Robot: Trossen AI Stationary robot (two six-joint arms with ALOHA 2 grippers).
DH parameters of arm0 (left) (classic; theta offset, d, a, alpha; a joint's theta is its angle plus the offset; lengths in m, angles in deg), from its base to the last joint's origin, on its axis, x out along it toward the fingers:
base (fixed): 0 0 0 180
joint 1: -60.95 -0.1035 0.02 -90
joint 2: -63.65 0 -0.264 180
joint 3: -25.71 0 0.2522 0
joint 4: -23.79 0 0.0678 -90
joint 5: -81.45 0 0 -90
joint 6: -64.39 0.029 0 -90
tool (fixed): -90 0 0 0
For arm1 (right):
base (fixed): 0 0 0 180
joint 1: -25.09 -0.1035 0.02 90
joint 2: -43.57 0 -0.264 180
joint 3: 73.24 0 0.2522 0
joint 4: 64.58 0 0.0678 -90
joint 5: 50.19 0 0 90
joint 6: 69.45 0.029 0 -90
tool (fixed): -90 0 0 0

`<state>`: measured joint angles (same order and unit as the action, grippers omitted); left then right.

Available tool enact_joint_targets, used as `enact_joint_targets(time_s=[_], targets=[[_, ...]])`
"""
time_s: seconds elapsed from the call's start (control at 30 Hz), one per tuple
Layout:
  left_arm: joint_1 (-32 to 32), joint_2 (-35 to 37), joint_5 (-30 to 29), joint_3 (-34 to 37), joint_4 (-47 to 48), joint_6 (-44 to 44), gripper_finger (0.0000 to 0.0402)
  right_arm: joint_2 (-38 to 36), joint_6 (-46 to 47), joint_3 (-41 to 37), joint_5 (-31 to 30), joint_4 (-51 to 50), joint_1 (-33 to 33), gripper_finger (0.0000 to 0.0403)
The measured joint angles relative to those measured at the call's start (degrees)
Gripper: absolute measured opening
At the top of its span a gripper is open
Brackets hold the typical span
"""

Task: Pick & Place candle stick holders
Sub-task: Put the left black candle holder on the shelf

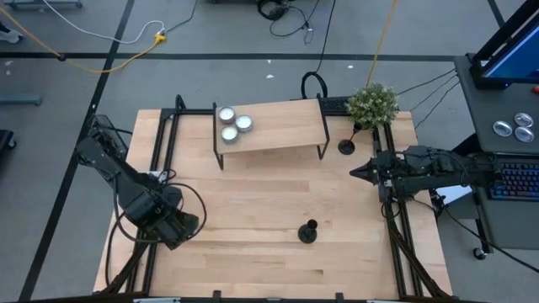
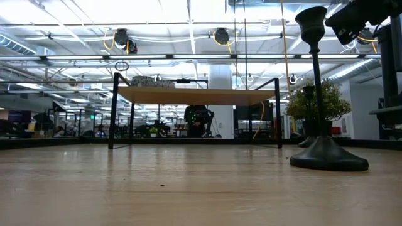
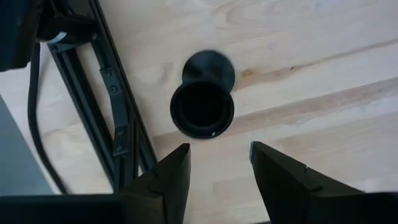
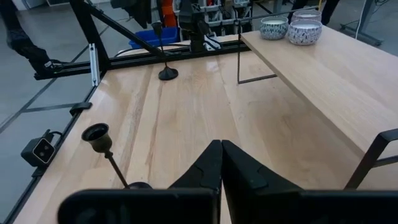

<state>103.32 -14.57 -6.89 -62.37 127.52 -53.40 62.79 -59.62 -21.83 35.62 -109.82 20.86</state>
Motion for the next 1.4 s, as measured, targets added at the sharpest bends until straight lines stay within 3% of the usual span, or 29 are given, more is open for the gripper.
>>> enact_joint_targets(time_s=[0.2, 0.5, 1.0, 1.4], targets=[[-0.35, 0.03, 2.76, -1.71, 0.03, 1.74, 0.0177, 0.00, 0.22, 0.00, -0.09, 0.01, 0.00, 0.0000], [-0.83, 3.09, -3.36, -2.99, 0.03, 1.01, 0.0174, 0.00, 0.22, 0.00, -0.16, 0.00, 0.00, 0.0000], [-0.76, 11.03, -5.86, 3.74, 0.14, -0.47, 0.0075, 0.00, 0.07, 0.02, -0.06, 0.00, 0.00, 0.0000], [-0.79, 11.15, -5.78, 6.46, 0.03, 3.70, 0.0067, 0.00, 0.02, 0.03, -0.04, -0.02, 0.00, 0.0000]])
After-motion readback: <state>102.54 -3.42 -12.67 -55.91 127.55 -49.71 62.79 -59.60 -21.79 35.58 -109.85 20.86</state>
